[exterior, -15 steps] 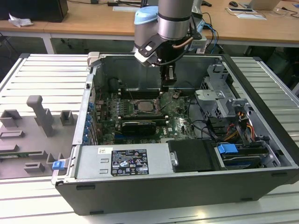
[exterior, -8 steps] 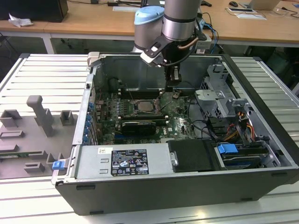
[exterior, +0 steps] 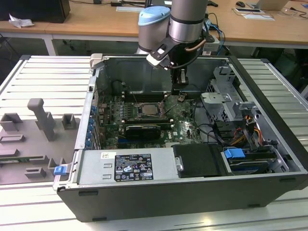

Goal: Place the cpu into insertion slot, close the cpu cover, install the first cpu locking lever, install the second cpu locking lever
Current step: 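Close the cpu cover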

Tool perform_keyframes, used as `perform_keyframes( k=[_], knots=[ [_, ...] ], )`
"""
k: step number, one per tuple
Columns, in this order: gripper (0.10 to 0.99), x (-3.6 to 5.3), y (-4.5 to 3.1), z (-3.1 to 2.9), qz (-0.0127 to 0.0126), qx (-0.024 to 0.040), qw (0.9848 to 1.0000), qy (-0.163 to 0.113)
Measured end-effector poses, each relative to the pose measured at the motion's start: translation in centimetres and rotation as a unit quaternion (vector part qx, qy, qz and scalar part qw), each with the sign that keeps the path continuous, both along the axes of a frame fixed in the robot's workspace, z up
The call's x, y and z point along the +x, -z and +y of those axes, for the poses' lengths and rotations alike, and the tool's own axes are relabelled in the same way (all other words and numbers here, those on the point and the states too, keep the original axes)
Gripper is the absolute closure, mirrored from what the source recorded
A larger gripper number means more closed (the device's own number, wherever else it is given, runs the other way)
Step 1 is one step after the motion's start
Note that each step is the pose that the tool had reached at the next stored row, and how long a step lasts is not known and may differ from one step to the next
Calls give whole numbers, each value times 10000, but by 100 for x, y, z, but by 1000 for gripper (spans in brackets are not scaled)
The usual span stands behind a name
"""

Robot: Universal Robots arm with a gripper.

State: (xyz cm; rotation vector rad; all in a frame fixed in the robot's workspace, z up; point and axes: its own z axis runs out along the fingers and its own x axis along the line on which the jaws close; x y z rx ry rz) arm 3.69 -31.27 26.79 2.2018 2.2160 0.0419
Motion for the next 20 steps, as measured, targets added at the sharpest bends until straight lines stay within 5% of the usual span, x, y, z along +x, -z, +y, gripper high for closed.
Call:
perform_keyframes(
  k=[20],
  knots=[
    [980, 205, 108, 6, 28, -7, 10000, 1]
  ],
)
